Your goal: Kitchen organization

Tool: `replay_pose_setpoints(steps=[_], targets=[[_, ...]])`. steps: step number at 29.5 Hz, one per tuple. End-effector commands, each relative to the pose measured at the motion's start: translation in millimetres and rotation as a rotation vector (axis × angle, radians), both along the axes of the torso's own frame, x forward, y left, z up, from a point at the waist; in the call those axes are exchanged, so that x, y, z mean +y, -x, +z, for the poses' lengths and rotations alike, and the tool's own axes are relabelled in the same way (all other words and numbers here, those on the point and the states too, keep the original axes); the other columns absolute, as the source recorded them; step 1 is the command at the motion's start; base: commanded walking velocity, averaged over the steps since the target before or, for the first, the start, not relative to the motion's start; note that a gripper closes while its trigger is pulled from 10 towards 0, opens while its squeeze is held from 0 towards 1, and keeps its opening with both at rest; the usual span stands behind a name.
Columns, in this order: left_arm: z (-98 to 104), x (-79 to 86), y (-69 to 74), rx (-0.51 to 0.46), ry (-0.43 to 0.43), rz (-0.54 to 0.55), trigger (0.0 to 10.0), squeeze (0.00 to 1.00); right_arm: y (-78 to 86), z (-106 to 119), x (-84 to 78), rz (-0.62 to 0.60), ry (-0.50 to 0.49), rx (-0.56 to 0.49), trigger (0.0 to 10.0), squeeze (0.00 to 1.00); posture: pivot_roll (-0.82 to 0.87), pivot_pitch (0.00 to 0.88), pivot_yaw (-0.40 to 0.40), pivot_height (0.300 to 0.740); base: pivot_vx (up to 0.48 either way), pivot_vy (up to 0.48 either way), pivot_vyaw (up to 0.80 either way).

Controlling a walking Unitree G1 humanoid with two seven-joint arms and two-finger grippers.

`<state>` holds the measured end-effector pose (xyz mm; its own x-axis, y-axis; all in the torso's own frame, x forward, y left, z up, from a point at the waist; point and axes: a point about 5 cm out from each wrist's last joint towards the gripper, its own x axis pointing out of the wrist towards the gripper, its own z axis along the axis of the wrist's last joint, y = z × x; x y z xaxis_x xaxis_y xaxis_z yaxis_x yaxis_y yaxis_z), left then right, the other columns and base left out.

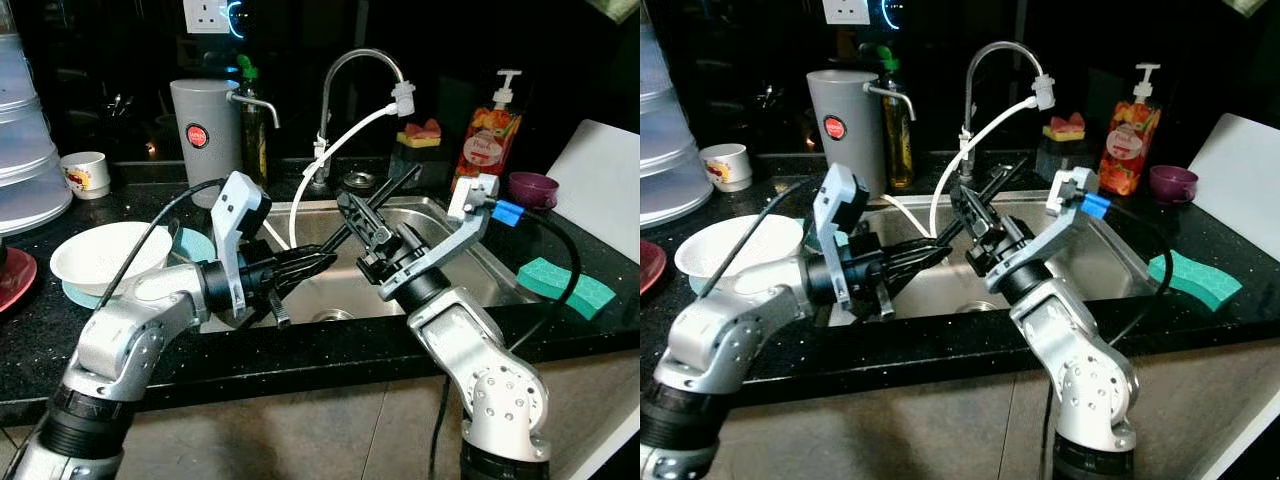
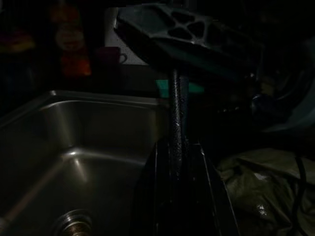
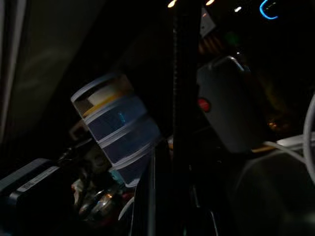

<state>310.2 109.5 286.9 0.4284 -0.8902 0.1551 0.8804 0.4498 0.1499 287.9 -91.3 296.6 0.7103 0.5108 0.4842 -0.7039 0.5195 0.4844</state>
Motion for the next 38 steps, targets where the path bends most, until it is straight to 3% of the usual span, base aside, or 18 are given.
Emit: replay_pose_setpoints(steps=[1, 6, 7, 11, 12, 13, 14, 19, 24, 26, 30, 33, 35, 38], targets=[[4, 4.4, -7.9, -0.011, 0.013, 0.088, 10.0, 0.00, 2.0, 1, 2.0, 0.015, 0.006, -0.007, 0.0, 0.00, 0.05, 0.043, -0.030, 0.740, 0.000, 0.000, 0.00], [7, 2.4, -13.2, -0.029, 0.040, 0.159, 10.0, 0.00, -2.3, -1, 3.8, 0.000, 0.019, 0.009, 0.0, 0.00, 0.05, 0.045, -0.031, 0.740, 0.000, 0.000, 0.00], [8, 2.7, -15.1, -0.017, 0.061, 0.173, 10.0, 1.00, -3.7, -1, 4.4, -0.004, 0.024, 0.014, 0.0, 0.00, 0.05, 0.045, -0.031, 0.740, 0.000, 0.000, 0.00], [13, 5.1, -15.5, -0.021, 0.098, 0.206, 10.0, 1.00, -7.9, -4, 5.5, -0.018, 0.032, 0.032, 0.0, 0.00, 0.06, 0.053, -0.030, 0.740, 0.000, 0.000, 0.00], [17, 7.3, -14.6, -0.021, 0.131, 0.212, 10.0, 0.00, -9.3, -4, 5.3, -0.027, 0.030, 0.037, 0.0, 0.00, 0.06, 0.054, -0.027, 0.740, 0.000, 0.000, 0.00], [20, 9.5, -12.9, -0.018, 0.169, 0.205, 10.0, 0.00, -11.1, -4, 4.8, -0.042, 0.031, 0.042, 2.7, 0.00, 0.06, 0.054, -0.027, 0.740, 0.000, 0.000, 0.00], [26, 14.0, -9.0, -0.008, 0.238, 0.181, 10.0, 0.00, -15.5, -5, 3.3, -0.078, 0.036, 0.046, 10.0, 0.00, 0.06, 0.054, -0.027, 0.740, 0.000, 0.000, 0.00], [33, 25.2, -3.1, -0.002, 0.336, 0.179, 10.0, 0.00, -32.1, -5, -5.9, -0.246, 0.071, 0.036, 10.0, 0.00, 0.07, 0.056, -0.026, 0.740, 0.000, 0.000, 0.00], [34, 34.5, -1.0, 0.010, 0.371, 0.204, 10.0, 0.00, -51.4, -9, -14.0, -0.379, 0.081, 0.050, 10.0, 0.00, 0.08, 0.054, -0.031, 0.740, 0.000, 0.000, 0.00], [30, 41.1, -3.5, 0.024, 0.371, 0.258, 10.0, 0.00, -65.3, -15, -16.5, -0.456, 0.106, 0.072, 10.0, 0.00, 0.09, 0.053, -0.033, 0.740, 0.000, 0.000, 0.00], [26, 50.2, -7.2, 0.026, 0.346, 0.341, 10.0, 0.00, -77.3, -24, -16.5, -0.512, 0.140, 0.100, 10.0, 0.00, 0.10, 0.054, -0.037, 0.740, 0.000, 0.000, 0.00], [24, 52.4, -7.5, 0.026, 0.331, 0.361, 10.0, 0.00, -79.1, -25, -16.2, -0.518, 0.145, 0.102, 10.0, 0.00, 0.10, 0.054, -0.037, 0.740, 0.000, 0.000, 0.00], [17, 57.5, -10.0, 0.022, 0.274, 0.418, 10.0, 0.00, -79.8, -27, -17.2, -0.520, 0.150, 0.101, 10.0, 0.00, 0.10, 0.054, -0.037, 0.740, 0.000, 0.000, 0.00], [13, 63.6, -16.5, 0.041, 0.278, 0.495, 10.0, 0.00, -83.5, -35, -23.0, -0.548, 0.165, 0.116, 10.0, 0.00, 0.10, 0.058, -0.034, 0.740, 0.000, 0.000, 0.00]])
